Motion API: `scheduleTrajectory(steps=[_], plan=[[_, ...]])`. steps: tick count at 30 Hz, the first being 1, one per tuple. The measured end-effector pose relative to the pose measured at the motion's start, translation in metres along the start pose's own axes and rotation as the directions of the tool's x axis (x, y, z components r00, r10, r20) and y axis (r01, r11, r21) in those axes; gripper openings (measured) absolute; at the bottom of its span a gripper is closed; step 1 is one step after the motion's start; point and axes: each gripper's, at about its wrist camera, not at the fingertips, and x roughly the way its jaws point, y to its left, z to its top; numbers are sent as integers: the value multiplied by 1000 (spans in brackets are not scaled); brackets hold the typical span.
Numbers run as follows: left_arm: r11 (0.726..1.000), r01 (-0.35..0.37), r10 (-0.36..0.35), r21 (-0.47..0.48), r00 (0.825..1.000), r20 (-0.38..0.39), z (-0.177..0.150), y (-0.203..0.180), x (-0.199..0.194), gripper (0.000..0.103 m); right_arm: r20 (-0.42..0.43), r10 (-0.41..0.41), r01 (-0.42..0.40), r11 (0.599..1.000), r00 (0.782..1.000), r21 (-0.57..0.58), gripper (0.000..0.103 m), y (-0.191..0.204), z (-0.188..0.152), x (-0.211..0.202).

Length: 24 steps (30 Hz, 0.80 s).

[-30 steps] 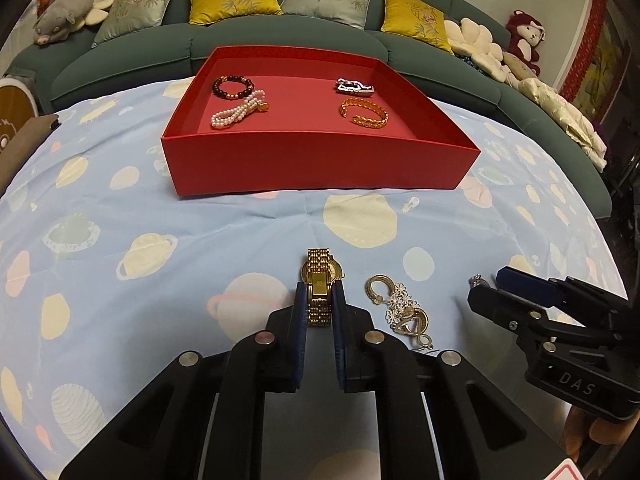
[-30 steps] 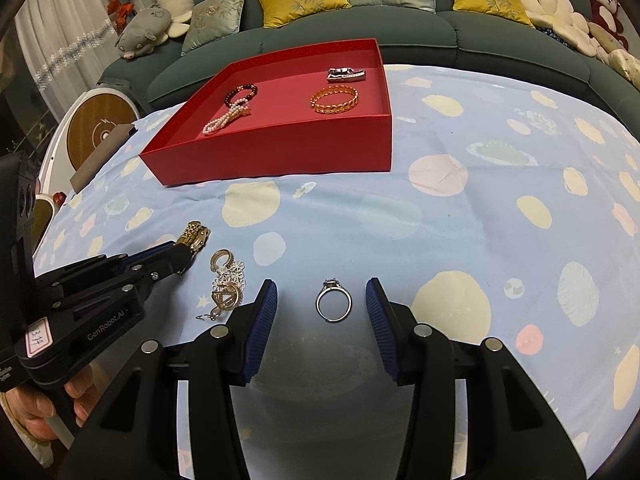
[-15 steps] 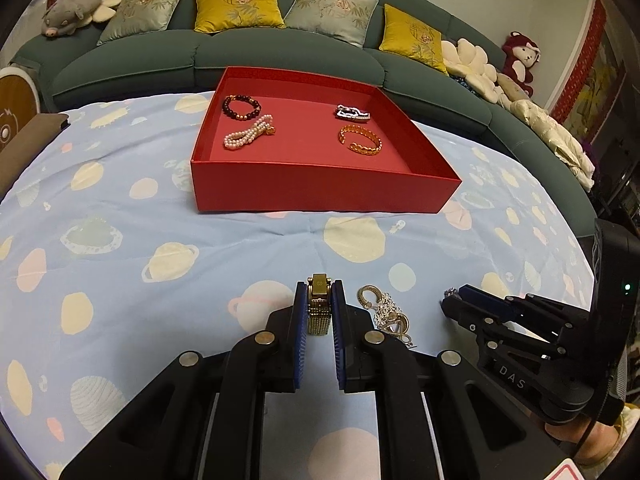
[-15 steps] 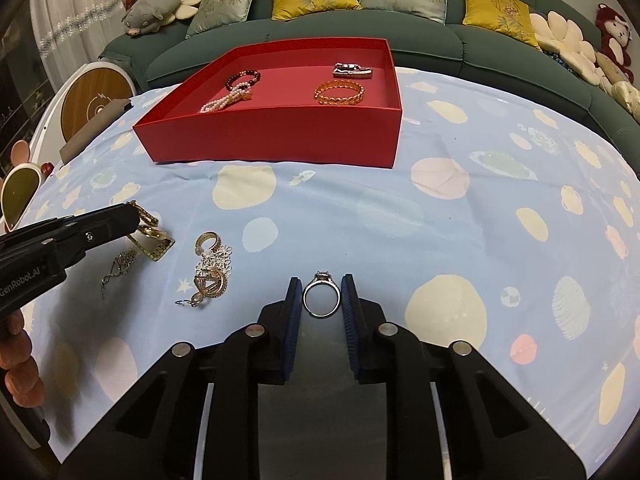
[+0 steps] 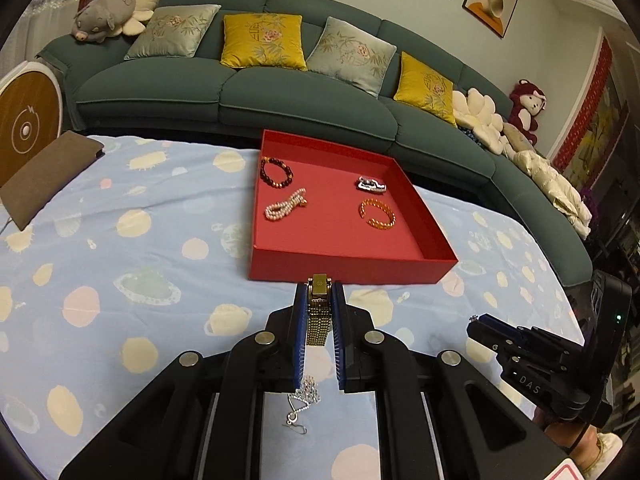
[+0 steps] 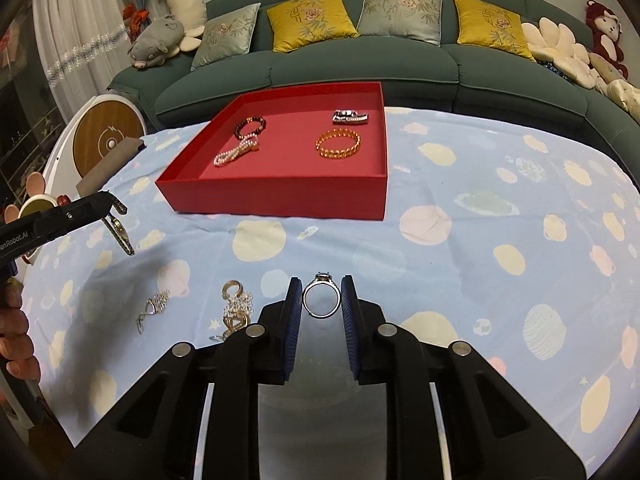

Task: Organize jewelry
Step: 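Carry the gold watch and ring into the red box and open both tools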

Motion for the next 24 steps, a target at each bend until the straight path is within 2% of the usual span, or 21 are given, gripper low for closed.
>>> scheduleTrajectory(steps=[7, 14, 20, 24], plan=[[999, -52, 52, 4, 998, 33, 32, 4, 1, 9, 58, 13, -15, 1000, 998, 18, 19, -2, 33, -10], [997, -64, 62, 31, 996, 56, 59, -8, 24, 9, 111, 19, -18, 1000, 994, -7, 19, 0, 80, -5], [997, -74, 73, 22, 997, 39, 73, -2, 53, 9, 91, 35, -39, 998, 995, 44, 19, -14, 99, 22], [996, -85, 85, 17, 996, 28, 79, 5, 65, 9, 75, 19, -23, 998, 997, 55, 19, -23, 106, 41]])
